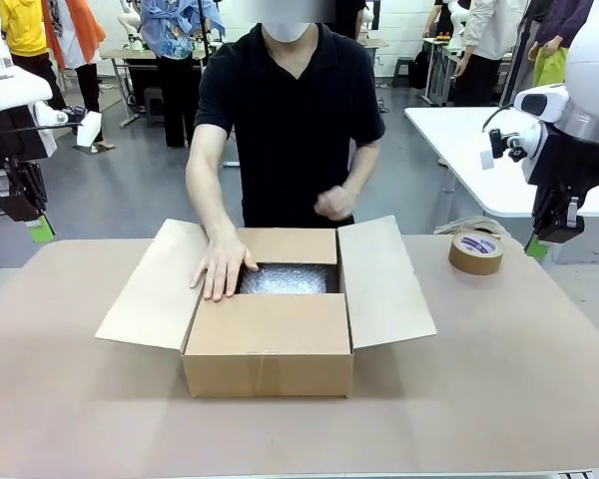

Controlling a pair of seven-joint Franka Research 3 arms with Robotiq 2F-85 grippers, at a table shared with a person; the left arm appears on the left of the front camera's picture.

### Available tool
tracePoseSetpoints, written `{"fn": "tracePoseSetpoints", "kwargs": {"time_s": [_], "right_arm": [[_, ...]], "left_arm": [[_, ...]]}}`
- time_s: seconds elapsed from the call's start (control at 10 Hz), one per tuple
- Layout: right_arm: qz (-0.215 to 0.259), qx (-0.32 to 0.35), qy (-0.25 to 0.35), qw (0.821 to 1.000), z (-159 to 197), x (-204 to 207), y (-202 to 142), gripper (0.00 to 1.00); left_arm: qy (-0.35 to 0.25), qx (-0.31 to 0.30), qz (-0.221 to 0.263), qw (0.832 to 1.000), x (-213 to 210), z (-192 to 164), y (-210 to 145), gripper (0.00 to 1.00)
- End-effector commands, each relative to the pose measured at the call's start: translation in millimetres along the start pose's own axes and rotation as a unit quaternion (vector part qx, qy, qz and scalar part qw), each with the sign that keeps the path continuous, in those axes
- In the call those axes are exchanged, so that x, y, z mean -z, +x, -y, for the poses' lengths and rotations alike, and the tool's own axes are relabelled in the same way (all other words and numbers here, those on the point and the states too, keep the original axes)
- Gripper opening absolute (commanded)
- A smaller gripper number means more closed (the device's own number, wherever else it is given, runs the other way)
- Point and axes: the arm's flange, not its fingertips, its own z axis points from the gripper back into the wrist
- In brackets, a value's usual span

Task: Wrap the clocks to prevent damage.
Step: Push the right (or left) flap of the Package Box to close it.

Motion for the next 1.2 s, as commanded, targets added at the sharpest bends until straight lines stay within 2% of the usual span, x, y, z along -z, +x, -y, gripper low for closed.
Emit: {"fn": "tracePoseSetpoints", "kwargs": {"time_s": [0.0, 0.6, 0.7, 0.8, 1.0, 1.1], "right_arm": [[0.0, 0.004, 0.0, 1.0, -1, 0, 1, 0.01], [0.0, 0.0, 0.0, 1.0, 0, 0, 0, 0.01], [0.099, -0.049, 0.106, 0.988, 27, 9, -14, 0.01], [0.187, -0.064, 0.153, 0.968, 50, 24, -31, 0.01], [0.333, -0.081, 0.207, 0.916, 83, 59, -54, 0.01], [0.378, -0.103, 0.173, 0.903, 93, 77, -66, 0.01]], "left_arm": [[0.006, -0.009, 0.002, 1.0, -2, 0, -1, 0.0], [0.006, -0.009, 0.002, 1.0, -2, 0, -1, 0.0], [0.006, -0.009, 0.002, 1.0, -2, 0, -1, 0.0], [0.006, -0.009, 0.002, 1.0, -2, 0, -1, 0.0], [0.006, -0.009, 0.002, 1.0, -2, 0, -1, 0.0], [0.006, -0.009, 0.002, 1.0, -2, 0, -1, 0.0]]}}
